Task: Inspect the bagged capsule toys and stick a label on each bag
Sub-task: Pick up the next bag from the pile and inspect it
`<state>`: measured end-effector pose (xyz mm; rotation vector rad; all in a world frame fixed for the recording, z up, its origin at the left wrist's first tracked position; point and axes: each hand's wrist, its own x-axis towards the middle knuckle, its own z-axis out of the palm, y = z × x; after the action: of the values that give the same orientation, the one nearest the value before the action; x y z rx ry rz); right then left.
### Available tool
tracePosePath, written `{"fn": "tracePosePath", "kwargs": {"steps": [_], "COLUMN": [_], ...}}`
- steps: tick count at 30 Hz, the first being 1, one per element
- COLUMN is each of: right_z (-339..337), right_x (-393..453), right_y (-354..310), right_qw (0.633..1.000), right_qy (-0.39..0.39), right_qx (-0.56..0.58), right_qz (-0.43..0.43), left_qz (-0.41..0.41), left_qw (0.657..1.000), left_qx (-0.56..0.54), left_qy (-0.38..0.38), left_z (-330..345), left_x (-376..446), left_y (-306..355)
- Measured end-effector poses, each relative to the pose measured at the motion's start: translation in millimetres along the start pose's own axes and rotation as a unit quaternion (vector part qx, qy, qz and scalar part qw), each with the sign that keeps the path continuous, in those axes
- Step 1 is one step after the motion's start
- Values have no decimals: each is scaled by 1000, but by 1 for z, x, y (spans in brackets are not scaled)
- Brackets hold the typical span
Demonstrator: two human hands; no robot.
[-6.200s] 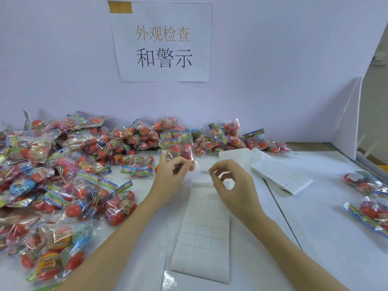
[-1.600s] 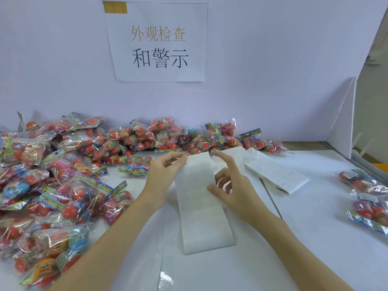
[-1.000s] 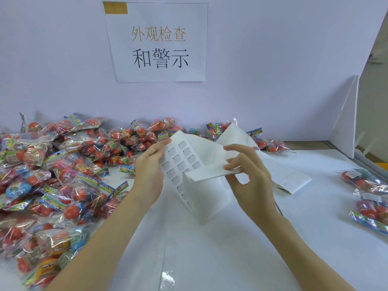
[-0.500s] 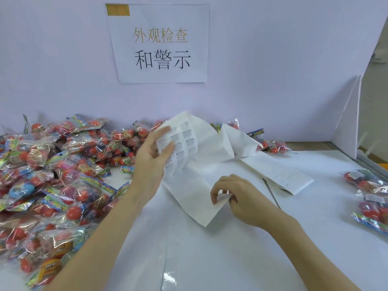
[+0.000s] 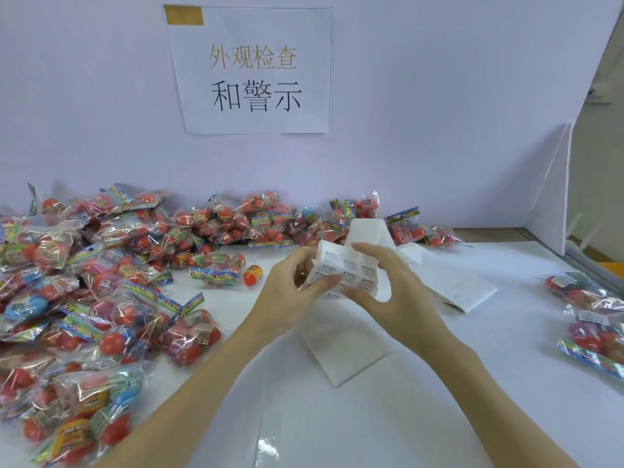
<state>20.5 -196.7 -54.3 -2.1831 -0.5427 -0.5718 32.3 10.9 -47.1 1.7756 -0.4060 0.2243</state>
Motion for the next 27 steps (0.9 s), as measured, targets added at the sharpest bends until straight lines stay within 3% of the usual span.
{"fn": "tracePosePath", "kwargs": {"steps": [3,5,7,9,11,16,20,27], "right_z": [2,2,3,2,0,-1,2,3], "right_x": [-1,0,1,3,3,3,1,4], "right_y": [-4,-7,-9,-11,-11,-7,-3,3], "right_qw": [998,993,989,984,980,981,987,982], "right_qy": [-9,5,22,18,8,-3,-3,-9], "right_qx": [60,104,132,162,180,176,142,135], "right_qz": [30,49,61,77,86,76,80,133], "left_qz": [25,63,150,192,168,112,85,-16], "left_qw": [999,992,952,920,940,982,993,999], "left_qx": [27,106,268,341,292,143,81,39], "left_qy": [2,6,15,-17,-55,-61,-15,-34], "left_z": [-3,-9,-20,-32,-37,-24,-11,-17], "left_x": [0,2,5,7,7,2,1,4], "left_y": [-2,-3,-9,-13,-15,-8,-4,-15]}}
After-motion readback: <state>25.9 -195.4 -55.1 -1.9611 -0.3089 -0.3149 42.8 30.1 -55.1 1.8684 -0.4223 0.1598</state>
